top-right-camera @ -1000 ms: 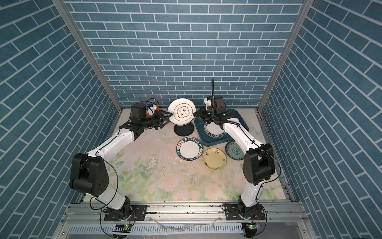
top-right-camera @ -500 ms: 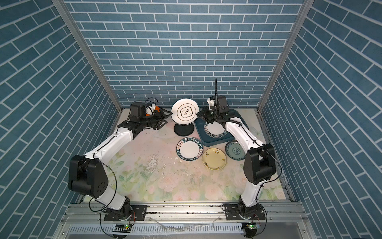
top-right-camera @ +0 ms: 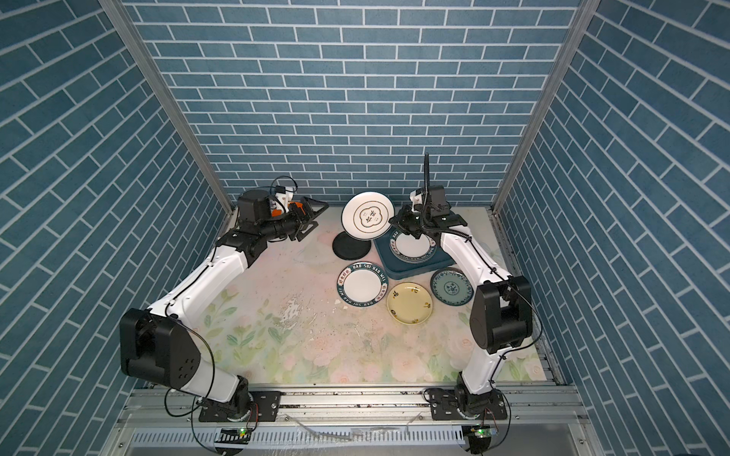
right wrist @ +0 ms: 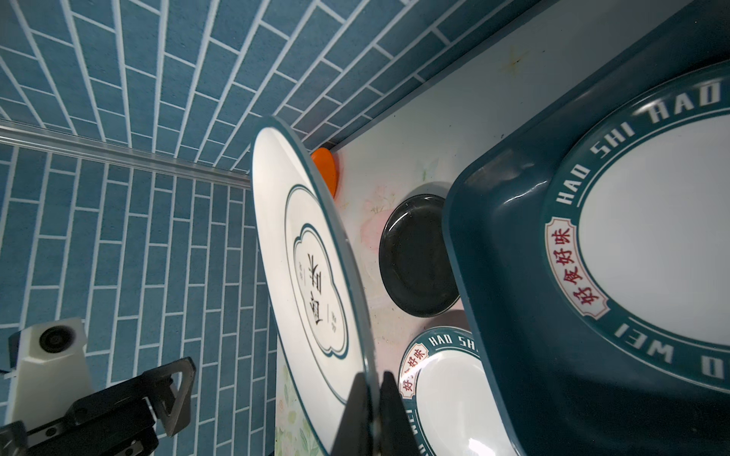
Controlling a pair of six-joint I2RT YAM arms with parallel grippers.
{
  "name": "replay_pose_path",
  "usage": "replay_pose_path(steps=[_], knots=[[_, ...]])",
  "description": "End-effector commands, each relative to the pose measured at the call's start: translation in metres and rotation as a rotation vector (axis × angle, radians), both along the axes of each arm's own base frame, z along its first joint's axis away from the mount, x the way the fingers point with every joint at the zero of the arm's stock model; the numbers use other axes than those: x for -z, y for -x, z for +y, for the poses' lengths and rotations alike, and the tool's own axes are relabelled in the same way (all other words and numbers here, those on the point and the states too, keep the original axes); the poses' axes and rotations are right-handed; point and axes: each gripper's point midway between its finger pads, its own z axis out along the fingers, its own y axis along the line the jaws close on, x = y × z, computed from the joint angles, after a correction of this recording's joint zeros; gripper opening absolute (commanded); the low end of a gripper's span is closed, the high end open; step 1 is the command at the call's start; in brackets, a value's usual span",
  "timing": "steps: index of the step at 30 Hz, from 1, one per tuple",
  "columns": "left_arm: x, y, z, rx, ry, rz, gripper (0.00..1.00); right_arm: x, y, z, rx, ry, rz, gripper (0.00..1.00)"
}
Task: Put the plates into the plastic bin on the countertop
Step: 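Carry the white plate over the bin with the right gripper while the left releases, then lower the white plate onto the stack in the bin with the right gripper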
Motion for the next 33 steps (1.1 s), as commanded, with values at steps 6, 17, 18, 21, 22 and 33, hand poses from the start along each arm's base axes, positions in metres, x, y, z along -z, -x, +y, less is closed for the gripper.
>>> replay_pose_path(steps=[6,17,18,21,22,33], knots=[[-0.032,0.021,-0.025,0.113,-0.014,-0.147,1.00,-0.025,0.004,-0.016,0.019,0.012,-0.090,0.00],[-0.036,0.028,-0.034,0.138,-0.042,-0.172,1.00,-0.007,0.000,-0.049,0.101,0.024,-0.057,0.00],[-0.037,0.029,-0.035,0.142,-0.045,-0.177,1.00,-0.005,0.001,-0.054,0.112,0.024,-0.052,0.00],[-0.039,0.031,-0.034,0.145,-0.063,-0.188,1.00,0.001,0.001,-0.068,0.147,0.028,-0.043,0.00],[-0.039,0.032,-0.033,0.143,-0.068,-0.189,1.00,0.004,0.001,-0.072,0.157,0.032,-0.038,0.00],[-0.044,0.034,-0.032,0.153,-0.099,-0.190,1.00,0.032,0.002,-0.106,0.242,0.037,0.004,0.00]])
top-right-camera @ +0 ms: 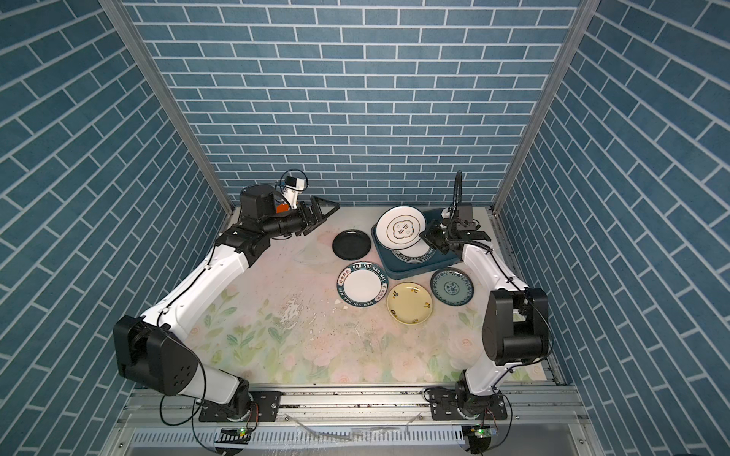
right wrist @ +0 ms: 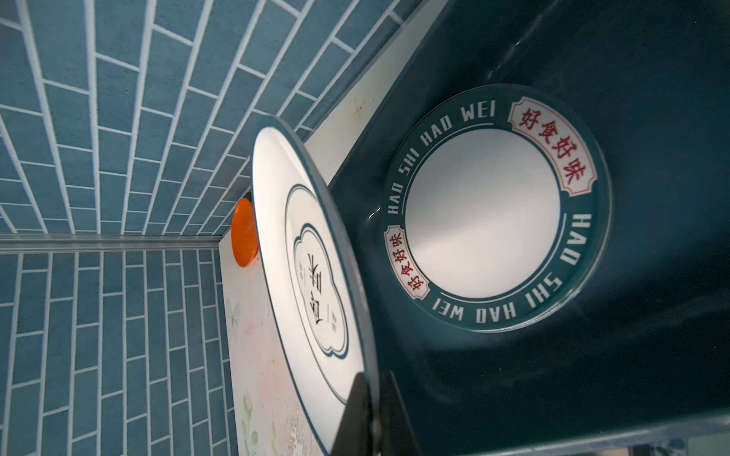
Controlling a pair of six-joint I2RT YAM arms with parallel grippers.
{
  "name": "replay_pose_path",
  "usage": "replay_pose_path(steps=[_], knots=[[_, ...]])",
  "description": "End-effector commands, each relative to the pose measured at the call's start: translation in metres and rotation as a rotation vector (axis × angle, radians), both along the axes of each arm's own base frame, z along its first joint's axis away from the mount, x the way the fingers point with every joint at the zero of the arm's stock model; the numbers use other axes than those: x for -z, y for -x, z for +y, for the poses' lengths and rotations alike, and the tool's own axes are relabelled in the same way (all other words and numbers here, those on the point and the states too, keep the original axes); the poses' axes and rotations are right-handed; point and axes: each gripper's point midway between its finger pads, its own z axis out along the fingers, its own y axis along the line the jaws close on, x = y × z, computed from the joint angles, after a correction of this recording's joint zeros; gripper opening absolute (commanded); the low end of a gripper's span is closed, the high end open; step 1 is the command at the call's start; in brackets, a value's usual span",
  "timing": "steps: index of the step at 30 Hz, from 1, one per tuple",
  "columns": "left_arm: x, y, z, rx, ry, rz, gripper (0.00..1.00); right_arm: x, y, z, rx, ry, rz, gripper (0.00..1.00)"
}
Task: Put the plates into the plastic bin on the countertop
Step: 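Lower the white plate onto the stack in the bin with the right gripper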
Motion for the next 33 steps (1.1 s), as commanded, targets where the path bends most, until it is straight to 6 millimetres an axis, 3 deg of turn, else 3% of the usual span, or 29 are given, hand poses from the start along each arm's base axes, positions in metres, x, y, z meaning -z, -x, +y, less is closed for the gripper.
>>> replay_pose_path(steps=[1,19,33], knots=[[-0.013,0.008,-0.001,0.018,-0.008,-0.034,1.00,-0.022,-0.006,-0.006,0.025,-0.022,-0.085,0.00],[-0.009,0.023,0.007,-0.010,-0.047,-0.051,1.00,0.020,-0.030,-0.033,0.101,-0.014,-0.019,0.00],[-0.009,0.016,0.009,-0.035,-0.072,-0.040,1.00,0.055,-0.052,-0.039,0.113,-0.002,0.039,0.00]])
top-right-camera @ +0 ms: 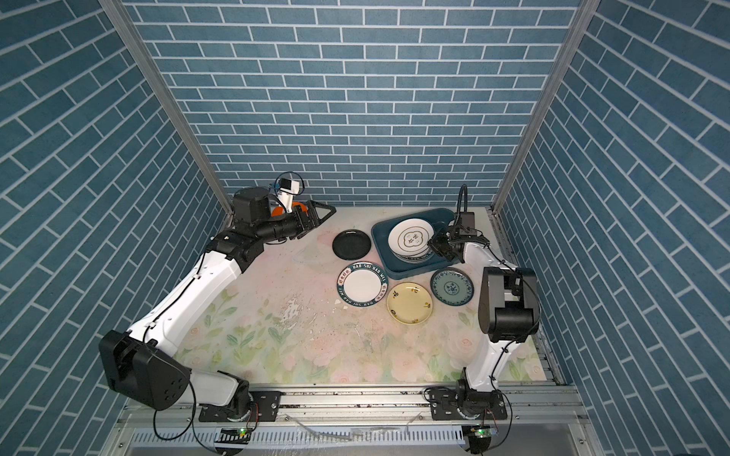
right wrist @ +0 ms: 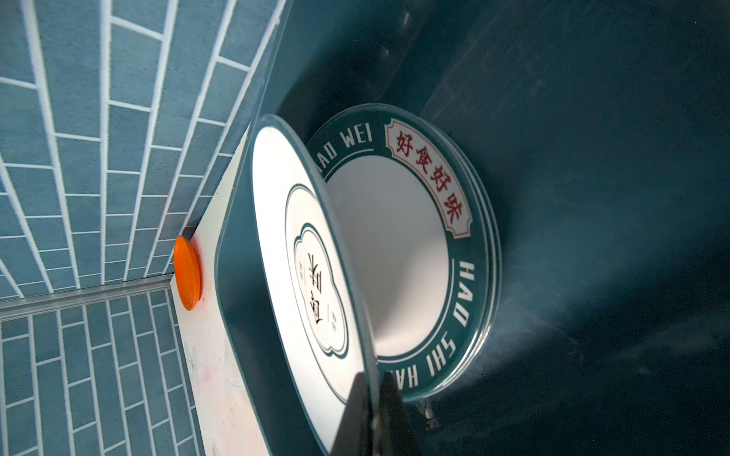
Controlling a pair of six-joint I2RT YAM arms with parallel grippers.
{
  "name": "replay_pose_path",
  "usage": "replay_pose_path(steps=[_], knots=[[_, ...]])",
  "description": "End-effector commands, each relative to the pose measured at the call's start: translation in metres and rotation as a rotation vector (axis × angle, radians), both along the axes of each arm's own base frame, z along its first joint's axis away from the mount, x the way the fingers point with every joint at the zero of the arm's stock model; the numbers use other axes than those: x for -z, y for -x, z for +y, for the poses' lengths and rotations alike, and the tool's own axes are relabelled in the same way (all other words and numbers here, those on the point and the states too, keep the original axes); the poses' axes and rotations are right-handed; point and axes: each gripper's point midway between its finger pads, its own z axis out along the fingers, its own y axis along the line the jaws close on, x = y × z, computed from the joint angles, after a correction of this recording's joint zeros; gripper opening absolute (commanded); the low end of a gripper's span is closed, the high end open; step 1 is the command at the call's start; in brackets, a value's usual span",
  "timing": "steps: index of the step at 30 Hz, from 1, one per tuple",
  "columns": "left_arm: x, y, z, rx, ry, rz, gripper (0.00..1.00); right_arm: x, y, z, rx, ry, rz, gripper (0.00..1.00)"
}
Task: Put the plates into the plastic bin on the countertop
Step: 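Lower the white plate onto the stack in the bin with the right gripper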
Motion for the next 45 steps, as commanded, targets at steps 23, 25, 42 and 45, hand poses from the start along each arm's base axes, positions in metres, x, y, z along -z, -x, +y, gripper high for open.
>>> replay_pose_path(steps=[23,25,42,45], knots=[[-0.001,-0.014,-0.008,0.010,-0.011,-0.010,1.00,0.010,-0.029,-0.008,0.010,0.015,-0.005,0.00],[0.000,-0.014,-0.009,0.012,-0.011,-0.009,1.00,0.013,-0.028,-0.008,0.005,0.020,0.001,0.00],[0.006,-0.013,-0.015,0.020,-0.018,-0.002,1.00,0.030,-0.026,-0.003,-0.026,-0.002,0.043,0.16],[0.007,-0.013,-0.014,0.020,-0.018,-0.001,1.00,0.032,-0.024,-0.003,-0.026,-0.002,0.047,0.22]])
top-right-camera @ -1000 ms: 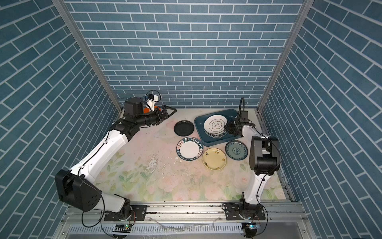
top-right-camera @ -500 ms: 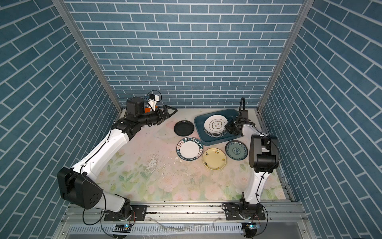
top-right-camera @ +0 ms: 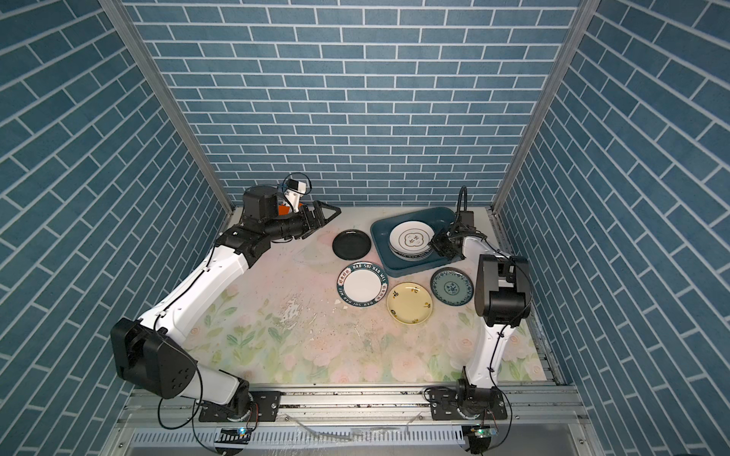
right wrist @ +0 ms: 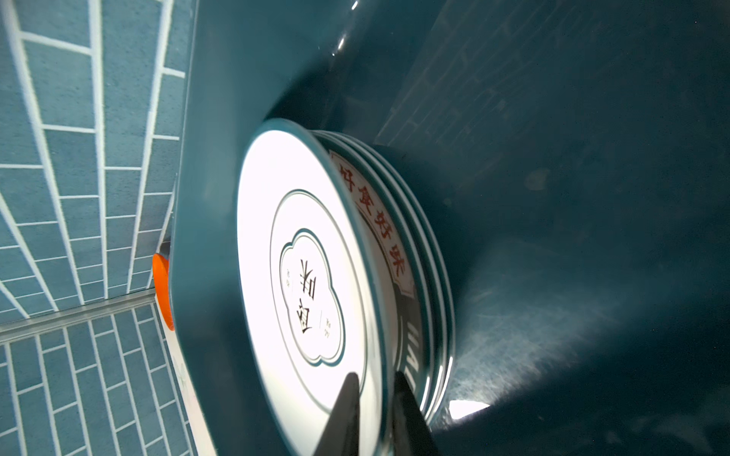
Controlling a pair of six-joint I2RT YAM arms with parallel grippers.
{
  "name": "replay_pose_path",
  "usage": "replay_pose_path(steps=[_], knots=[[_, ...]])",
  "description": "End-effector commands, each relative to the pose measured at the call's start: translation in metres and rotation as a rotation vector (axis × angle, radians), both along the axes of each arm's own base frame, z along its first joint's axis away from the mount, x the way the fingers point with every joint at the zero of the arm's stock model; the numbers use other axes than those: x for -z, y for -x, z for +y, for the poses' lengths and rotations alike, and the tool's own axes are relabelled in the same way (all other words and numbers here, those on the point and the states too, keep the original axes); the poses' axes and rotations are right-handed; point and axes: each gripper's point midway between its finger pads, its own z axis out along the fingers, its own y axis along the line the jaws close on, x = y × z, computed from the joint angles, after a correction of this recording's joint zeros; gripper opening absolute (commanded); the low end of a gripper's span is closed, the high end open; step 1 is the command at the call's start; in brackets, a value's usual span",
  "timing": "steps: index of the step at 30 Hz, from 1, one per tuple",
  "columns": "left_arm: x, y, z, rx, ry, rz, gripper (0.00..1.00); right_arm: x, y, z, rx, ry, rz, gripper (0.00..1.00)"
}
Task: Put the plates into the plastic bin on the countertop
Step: 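Lower the white plate onto the stack in the bin with the right gripper, then open the right gripper and lift it while the left reaches toward the teal-rimmed plate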
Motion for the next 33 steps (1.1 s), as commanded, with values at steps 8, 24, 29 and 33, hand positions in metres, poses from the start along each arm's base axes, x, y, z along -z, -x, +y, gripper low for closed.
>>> replay_pose_path(steps=[8,24,29,33], knots=[[-0.006,-0.001,-0.005,0.012,0.001,-0.034,1.00,-0.001,0.000,0.000,-0.028,0.027,-0.007,0.40],[0.010,-0.002,-0.003,0.000,-0.033,-0.002,1.00,-0.041,0.001,-0.010,-0.019,0.104,-0.083,0.70],[0.017,0.001,0.003,-0.025,-0.049,0.008,1.00,-0.065,0.002,-0.009,-0.025,0.107,-0.134,0.73],[0.024,0.005,0.008,-0.045,-0.068,0.023,1.00,-0.087,0.006,-0.004,-0.054,0.093,-0.183,0.74]])
